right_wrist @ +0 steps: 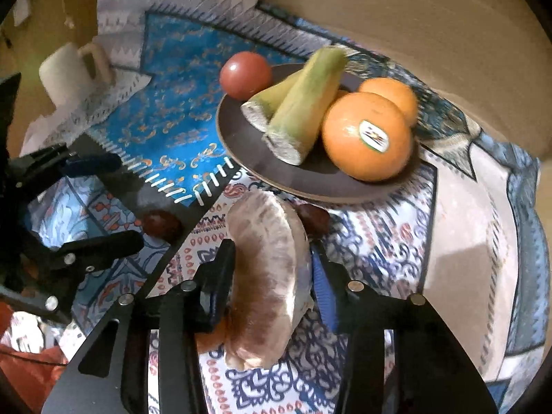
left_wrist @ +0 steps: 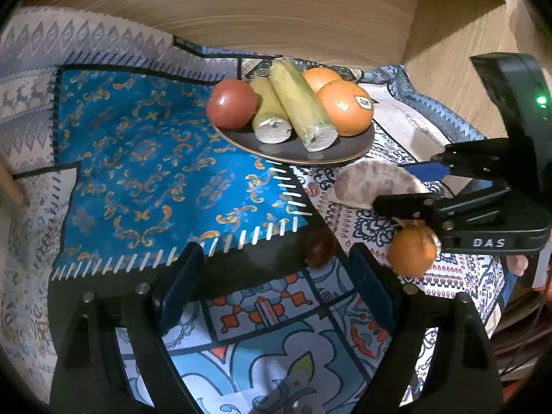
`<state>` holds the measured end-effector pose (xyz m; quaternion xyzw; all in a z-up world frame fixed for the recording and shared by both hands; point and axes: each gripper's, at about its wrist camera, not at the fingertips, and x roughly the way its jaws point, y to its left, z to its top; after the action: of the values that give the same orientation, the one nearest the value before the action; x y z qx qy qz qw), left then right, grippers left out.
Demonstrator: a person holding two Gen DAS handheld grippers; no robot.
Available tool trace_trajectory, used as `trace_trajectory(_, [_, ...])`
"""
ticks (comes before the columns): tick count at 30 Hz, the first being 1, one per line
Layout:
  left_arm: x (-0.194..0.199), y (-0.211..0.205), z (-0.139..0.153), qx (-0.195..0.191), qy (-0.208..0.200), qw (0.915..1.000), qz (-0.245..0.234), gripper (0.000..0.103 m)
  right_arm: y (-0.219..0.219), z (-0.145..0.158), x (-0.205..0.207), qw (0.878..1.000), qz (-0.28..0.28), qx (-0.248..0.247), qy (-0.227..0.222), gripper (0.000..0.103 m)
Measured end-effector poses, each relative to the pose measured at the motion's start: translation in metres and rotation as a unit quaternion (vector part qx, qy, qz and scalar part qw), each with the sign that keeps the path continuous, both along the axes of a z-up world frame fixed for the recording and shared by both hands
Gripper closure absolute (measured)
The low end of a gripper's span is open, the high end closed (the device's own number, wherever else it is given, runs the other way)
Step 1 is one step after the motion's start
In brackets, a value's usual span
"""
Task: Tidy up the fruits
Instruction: 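Lift the pomelo segment with the right tool and lower it onto the plate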
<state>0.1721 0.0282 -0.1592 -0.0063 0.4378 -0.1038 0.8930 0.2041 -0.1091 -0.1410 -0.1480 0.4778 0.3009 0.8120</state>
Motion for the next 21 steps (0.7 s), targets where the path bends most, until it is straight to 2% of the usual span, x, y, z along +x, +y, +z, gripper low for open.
trace_trajectory(2, [0.003, -0.006, -0.001, 0.005, 0.006, 0.9999, -0.013, 0.031, -0.011, 0.004, -0.006, 1.0, -0.016, 0.007, -0.013, 0.065])
trace_trajectory(3, [0.004, -0.008, -0.002, 0.006, 0.009, 0.9998, -0.019, 0.037, -0.015, 0.006, -0.007, 1.0, -0.02, 0.011, -0.018, 0.073])
trace_trajectory(4, [0.005, -0.011, -0.002, 0.007, 0.012, 0.9996, -0.024, 0.042, -0.021, 0.01, -0.007, 0.999, -0.024, 0.019, -0.016, 0.073])
trace_trajectory(9, [0.01, -0.026, -0.007, 0.023, 0.014, 0.9989, -0.038, 0.048, -0.038, 0.021, -0.01, 0.998, -0.046, 0.032, -0.035, 0.078])
trace_trajectory(11, [0.011, -0.031, -0.008, 0.033, 0.011, 0.9987, -0.038, 0.055, -0.043, 0.024, -0.011, 0.997, -0.049, 0.04, -0.035, 0.078])
trace_trajectory(15, [0.012, -0.035, -0.006, 0.037, 0.007, 0.9984, -0.042, 0.079, -0.048, 0.031, -0.014, 0.996, -0.053, 0.052, -0.044, 0.08])
trace_trajectory(16, [0.012, -0.034, -0.006, 0.034, 0.008, 0.9984, -0.044, 0.082, -0.049, 0.034, -0.015, 0.996, -0.052, 0.053, -0.051, 0.08])
trace_trajectory(21, [0.01, -0.032, -0.002, 0.034, 0.004, 0.9988, -0.035, 0.083, -0.052, 0.04, -0.017, 0.995, -0.053, 0.06, -0.064, 0.08])
